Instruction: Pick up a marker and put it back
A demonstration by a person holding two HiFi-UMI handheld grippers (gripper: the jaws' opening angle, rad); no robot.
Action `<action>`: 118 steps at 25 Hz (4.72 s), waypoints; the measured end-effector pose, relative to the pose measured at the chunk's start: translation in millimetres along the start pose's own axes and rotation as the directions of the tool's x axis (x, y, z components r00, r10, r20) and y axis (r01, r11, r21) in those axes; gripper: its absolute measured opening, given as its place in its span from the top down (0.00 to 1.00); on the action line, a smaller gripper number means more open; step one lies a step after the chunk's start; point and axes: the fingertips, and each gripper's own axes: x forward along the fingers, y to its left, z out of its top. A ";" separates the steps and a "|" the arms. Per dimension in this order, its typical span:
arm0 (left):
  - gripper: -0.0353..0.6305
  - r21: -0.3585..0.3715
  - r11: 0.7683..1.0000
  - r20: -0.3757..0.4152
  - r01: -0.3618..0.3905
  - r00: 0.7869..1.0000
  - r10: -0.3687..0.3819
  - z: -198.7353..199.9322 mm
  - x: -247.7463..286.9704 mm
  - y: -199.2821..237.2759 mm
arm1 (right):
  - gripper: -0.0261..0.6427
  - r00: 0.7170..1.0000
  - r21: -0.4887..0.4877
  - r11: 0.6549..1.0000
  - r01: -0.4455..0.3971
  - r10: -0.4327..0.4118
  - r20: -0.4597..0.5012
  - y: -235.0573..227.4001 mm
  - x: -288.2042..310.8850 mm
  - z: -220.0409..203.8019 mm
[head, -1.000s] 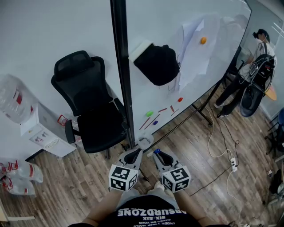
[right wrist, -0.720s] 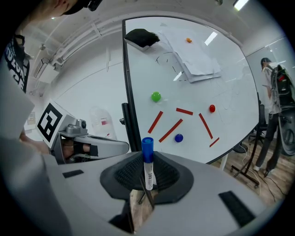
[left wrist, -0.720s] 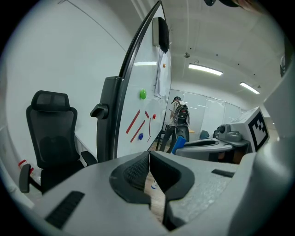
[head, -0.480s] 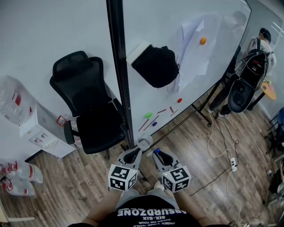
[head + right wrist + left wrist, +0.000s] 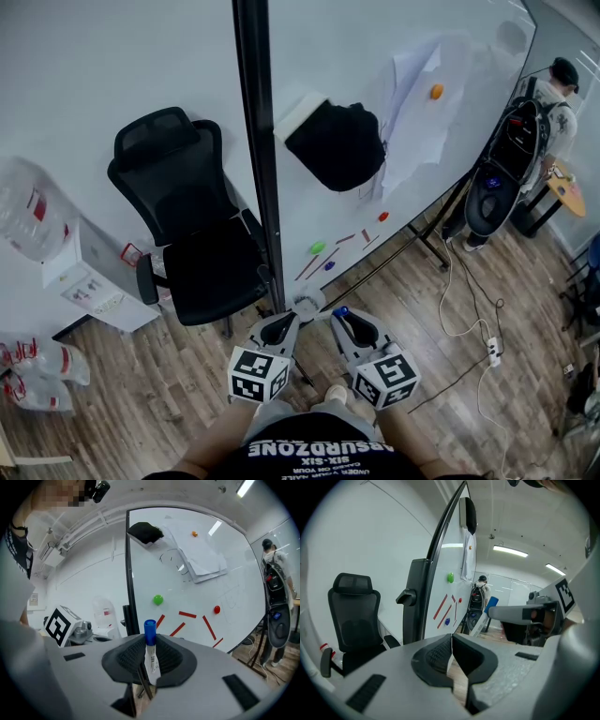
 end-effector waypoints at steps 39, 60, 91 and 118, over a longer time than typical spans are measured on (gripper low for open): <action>0.94 -0.003 0.999 0.049 -0.043 0.998 0.043 16.2 -12.5 0.2 | 0.87 0.970 -0.156 0.986 -0.059 0.094 0.223 22.1 9.2 101.7; 0.94 -0.018 0.998 0.044 -0.066 0.997 0.067 17.3 -9.7 6.1 | 0.87 0.992 -0.145 0.987 -0.071 0.085 0.097 8.0 43.3 56.3; 0.94 -0.011 0.999 0.019 -0.049 0.999 0.049 12.7 2.1 10.3 | 0.87 0.984 -0.111 0.993 -0.048 0.028 -0.178 -19.0 77.9 -45.8; 0.94 -0.011 0.999 0.015 -0.034 0.999 0.034 11.6 4.2 7.6 | 0.84 0.966 -0.112 0.993 -0.039 0.009 -0.259 -24.0 75.8 -80.6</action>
